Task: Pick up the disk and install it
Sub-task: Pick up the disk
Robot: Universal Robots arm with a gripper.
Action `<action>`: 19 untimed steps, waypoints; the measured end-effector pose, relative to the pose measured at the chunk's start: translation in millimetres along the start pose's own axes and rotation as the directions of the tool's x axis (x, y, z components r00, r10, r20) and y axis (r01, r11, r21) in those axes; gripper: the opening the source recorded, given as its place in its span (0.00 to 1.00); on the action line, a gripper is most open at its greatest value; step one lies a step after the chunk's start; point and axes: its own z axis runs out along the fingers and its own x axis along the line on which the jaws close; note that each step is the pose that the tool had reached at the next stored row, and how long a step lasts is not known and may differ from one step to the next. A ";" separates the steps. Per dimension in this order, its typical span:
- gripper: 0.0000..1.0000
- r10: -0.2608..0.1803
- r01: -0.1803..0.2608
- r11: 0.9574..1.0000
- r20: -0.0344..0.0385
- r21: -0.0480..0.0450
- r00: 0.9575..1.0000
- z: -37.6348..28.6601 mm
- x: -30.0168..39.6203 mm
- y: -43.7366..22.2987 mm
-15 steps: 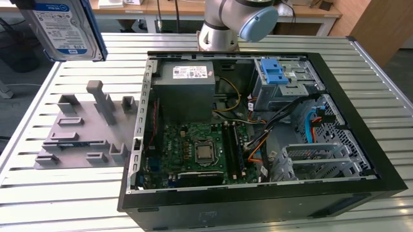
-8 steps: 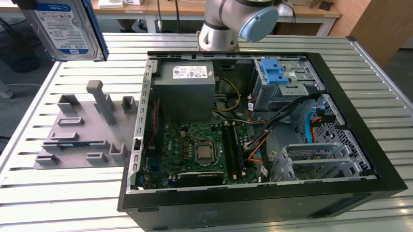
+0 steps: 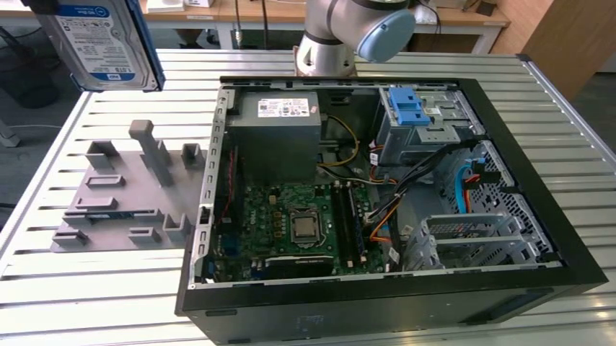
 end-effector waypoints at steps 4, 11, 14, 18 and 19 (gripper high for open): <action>0.37 0.000 0.000 1.000 0.000 0.000 1.000 0.0 0.0 -1.7; 0.37 0.000 0.000 1.000 0.000 0.000 1.000 -0.2 -0.1 -3.8; 0.37 0.000 0.000 1.000 0.000 0.000 1.000 -0.2 -0.1 -4.5; 0.37 0.000 0.000 1.000 0.000 0.000 1.000 -0.2 -0.1 -5.5; 0.37 0.000 0.000 1.000 0.000 0.000 1.000 -0.2 -0.1 -5.9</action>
